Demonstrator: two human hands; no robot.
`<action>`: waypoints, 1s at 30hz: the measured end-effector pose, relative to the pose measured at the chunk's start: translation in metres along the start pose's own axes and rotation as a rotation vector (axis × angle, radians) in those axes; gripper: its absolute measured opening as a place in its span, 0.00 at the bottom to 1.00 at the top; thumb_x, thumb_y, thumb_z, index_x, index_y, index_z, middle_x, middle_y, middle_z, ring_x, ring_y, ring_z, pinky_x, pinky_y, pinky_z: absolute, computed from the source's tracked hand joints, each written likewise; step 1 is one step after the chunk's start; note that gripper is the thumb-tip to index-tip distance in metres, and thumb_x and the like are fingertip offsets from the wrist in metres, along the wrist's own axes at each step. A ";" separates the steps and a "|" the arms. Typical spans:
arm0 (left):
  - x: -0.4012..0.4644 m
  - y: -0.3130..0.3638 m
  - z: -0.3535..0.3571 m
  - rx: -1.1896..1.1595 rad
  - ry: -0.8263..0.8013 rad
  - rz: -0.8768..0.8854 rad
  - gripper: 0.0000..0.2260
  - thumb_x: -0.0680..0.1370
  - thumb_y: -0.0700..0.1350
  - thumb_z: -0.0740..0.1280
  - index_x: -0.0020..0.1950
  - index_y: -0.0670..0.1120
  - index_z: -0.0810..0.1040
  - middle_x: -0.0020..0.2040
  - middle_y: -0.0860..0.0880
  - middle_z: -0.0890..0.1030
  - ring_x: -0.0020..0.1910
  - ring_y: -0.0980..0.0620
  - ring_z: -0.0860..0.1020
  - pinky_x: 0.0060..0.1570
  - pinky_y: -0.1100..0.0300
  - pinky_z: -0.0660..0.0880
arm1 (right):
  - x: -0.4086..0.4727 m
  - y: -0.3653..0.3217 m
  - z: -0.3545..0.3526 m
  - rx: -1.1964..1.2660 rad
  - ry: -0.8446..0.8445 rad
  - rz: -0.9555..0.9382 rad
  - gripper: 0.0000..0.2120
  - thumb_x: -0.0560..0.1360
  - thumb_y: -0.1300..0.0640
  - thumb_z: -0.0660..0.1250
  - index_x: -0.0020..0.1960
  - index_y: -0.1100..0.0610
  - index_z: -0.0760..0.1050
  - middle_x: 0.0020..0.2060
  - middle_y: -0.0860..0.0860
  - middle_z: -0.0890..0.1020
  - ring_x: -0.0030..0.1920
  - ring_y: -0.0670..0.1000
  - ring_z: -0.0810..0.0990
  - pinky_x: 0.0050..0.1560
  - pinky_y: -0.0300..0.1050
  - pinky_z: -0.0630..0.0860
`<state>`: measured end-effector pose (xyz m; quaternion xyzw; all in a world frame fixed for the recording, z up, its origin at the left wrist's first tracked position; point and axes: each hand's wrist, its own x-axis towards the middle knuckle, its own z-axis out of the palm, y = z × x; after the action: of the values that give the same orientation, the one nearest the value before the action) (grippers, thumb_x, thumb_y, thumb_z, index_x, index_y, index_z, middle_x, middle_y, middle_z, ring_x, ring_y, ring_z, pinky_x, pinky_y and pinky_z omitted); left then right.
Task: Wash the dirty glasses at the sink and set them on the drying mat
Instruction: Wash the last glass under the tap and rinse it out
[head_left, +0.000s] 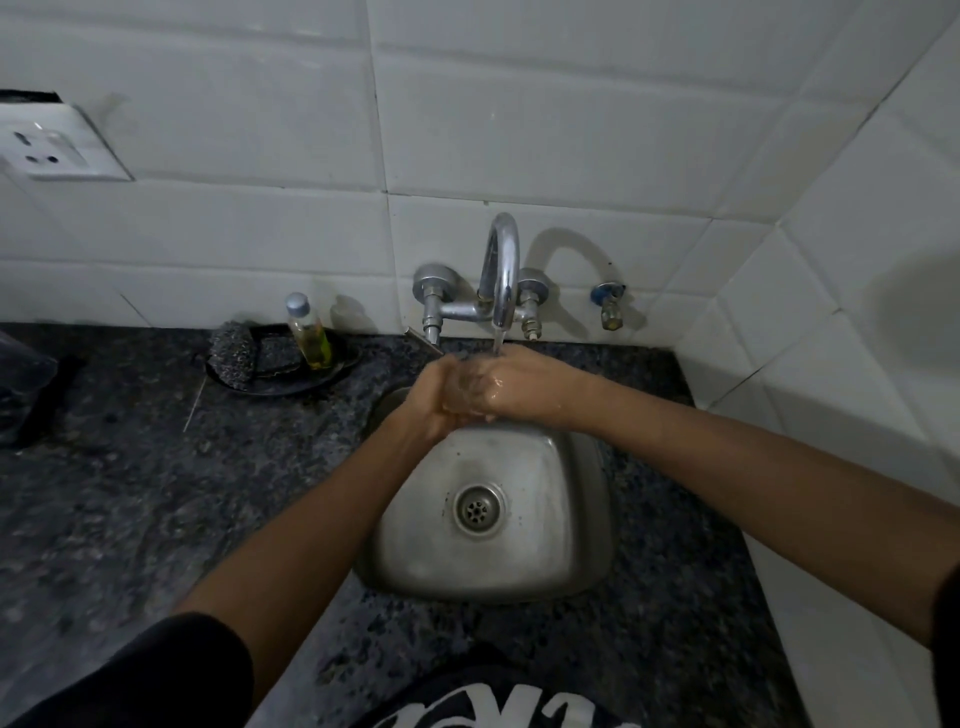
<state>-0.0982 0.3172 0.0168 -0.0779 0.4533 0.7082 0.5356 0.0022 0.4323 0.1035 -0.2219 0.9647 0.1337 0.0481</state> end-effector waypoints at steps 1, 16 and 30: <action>0.001 -0.003 0.002 -0.049 0.002 0.030 0.21 0.87 0.47 0.54 0.48 0.39 0.81 0.36 0.44 0.83 0.33 0.49 0.83 0.33 0.59 0.80 | 0.001 -0.006 -0.005 0.055 -0.049 0.084 0.12 0.81 0.52 0.65 0.60 0.56 0.81 0.55 0.53 0.84 0.52 0.54 0.84 0.50 0.51 0.83; 0.012 -0.008 -0.003 -0.068 -0.045 -0.105 0.22 0.83 0.52 0.54 0.58 0.40 0.83 0.50 0.38 0.86 0.47 0.40 0.82 0.38 0.50 0.82 | -0.016 0.000 -0.004 0.125 -0.042 0.133 0.11 0.81 0.49 0.66 0.60 0.52 0.80 0.57 0.51 0.83 0.54 0.54 0.83 0.47 0.52 0.82; 0.016 -0.003 -0.006 0.103 -0.009 -0.046 0.17 0.84 0.50 0.59 0.54 0.40 0.84 0.49 0.42 0.84 0.45 0.45 0.84 0.46 0.51 0.82 | -0.017 -0.002 0.011 0.028 0.118 0.033 0.09 0.74 0.62 0.71 0.53 0.56 0.82 0.51 0.53 0.84 0.52 0.55 0.84 0.43 0.51 0.80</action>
<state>-0.1045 0.3236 0.0020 -0.0578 0.4847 0.6718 0.5571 0.0186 0.4408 0.0955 -0.2127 0.9711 0.1078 -0.0080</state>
